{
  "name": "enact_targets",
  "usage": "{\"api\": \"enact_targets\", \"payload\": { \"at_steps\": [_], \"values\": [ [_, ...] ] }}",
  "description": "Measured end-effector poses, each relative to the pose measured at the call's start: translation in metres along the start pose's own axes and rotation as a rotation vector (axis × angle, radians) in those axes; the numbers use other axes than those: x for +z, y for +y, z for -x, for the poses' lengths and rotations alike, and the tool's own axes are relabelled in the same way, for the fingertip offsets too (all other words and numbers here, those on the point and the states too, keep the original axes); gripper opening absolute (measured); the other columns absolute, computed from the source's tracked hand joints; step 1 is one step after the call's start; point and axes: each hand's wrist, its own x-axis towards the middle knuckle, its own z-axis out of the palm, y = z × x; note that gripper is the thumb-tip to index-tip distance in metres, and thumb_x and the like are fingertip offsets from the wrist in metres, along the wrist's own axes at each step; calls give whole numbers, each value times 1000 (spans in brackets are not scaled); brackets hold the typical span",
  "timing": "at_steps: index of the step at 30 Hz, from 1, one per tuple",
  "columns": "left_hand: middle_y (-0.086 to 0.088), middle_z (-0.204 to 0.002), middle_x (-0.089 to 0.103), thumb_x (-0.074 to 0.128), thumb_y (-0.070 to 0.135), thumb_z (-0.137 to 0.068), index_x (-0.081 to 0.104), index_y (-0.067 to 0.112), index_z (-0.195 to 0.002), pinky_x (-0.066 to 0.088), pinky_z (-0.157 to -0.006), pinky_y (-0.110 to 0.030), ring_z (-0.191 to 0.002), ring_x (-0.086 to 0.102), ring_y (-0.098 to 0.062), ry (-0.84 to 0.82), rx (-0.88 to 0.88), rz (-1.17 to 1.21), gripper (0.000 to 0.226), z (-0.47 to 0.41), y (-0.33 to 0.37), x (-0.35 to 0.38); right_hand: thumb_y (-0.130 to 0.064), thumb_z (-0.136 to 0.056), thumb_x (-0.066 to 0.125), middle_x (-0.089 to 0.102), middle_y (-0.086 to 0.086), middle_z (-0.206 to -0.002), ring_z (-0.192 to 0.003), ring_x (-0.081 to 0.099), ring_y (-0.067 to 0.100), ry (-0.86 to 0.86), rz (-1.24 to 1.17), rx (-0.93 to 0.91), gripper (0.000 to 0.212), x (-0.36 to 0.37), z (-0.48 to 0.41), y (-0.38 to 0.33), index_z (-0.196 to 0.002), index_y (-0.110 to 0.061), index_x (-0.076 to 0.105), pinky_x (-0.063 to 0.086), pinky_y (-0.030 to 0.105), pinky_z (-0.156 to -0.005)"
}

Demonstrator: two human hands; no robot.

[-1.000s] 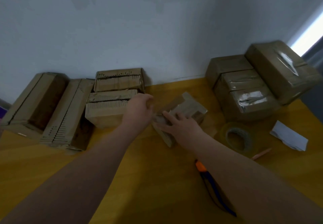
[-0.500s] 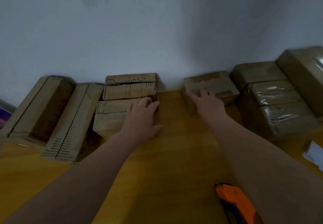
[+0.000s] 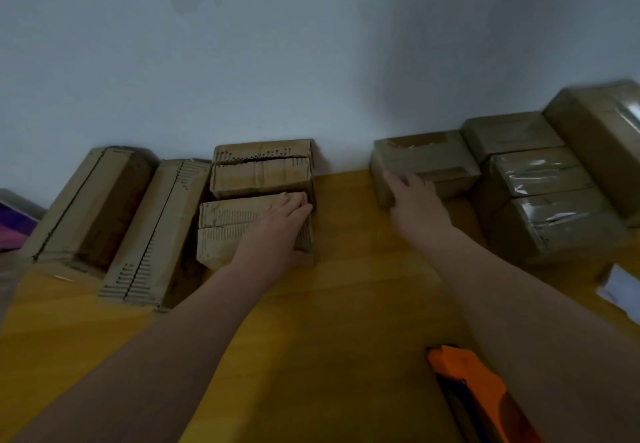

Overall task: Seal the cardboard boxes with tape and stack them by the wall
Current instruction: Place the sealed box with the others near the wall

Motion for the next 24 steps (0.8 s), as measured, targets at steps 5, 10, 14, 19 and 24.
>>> {"api": "enact_targets", "payload": {
  "at_steps": [5,10,14,19,24],
  "values": [
    [5,-161,5,68,33,-86,20,22,-151,20,-117,-32,-147,5,-13,-8,45,8,81,26,35,4,-16,-99,49,34,6,-153,-139,29,27,-87,-114,-39,60,3,53,1,-153,-26,25,34,40,-109],
    [4,-161,9,66,36,-88,17,19,-152,15,-118,-30,-147,8,-13,-61,127,108,83,68,83,19,-28,-97,55,46,5,-144,-128,46,23,-226,-203,-9,57,9,124,14,-149,-28,32,43,30,-95],
    [6,-160,11,69,44,-83,15,23,-153,10,-117,-30,-146,12,-13,-88,180,173,91,96,102,29,-29,-99,52,54,2,-136,-112,57,19,-264,-209,16,50,10,176,27,-147,-29,38,49,31,-90],
    [-1,-159,-18,59,77,-69,-12,35,-151,-8,-112,-60,-147,-12,-28,-149,56,-119,116,111,84,42,-32,-97,52,58,2,-125,-114,55,22,-121,-68,111,39,19,227,52,-136,-25,50,48,32,-87],
    [-3,-158,-4,55,77,-73,-20,32,-149,5,-112,-65,-147,-5,-28,-112,54,-190,115,125,83,57,-36,-95,56,48,4,-127,-114,51,24,-94,25,257,42,43,269,70,-130,-21,39,47,32,-80]
  ]
}}
